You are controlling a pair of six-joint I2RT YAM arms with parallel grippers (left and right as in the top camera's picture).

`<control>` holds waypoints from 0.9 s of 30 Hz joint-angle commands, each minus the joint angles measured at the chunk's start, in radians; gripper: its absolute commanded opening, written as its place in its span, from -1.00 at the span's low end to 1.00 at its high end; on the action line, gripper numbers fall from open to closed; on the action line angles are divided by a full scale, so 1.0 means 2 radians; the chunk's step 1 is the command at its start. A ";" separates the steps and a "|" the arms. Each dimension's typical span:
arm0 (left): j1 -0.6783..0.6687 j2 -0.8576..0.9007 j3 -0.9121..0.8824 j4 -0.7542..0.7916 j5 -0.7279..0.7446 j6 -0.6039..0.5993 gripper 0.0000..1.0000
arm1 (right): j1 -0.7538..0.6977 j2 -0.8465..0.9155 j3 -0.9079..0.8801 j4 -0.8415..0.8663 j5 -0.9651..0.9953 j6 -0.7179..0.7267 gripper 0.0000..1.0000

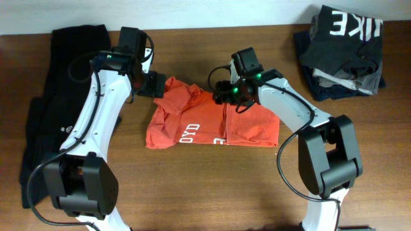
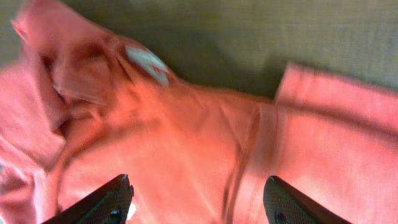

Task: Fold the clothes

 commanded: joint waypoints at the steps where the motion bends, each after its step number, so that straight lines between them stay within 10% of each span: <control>1: 0.002 0.005 0.007 -0.006 0.005 0.008 0.98 | -0.016 -0.009 0.013 -0.025 -0.004 -0.022 0.44; 27: 0.057 0.143 -0.022 -0.037 0.263 0.280 0.98 | -0.103 -0.079 0.027 -0.165 0.008 -0.128 0.52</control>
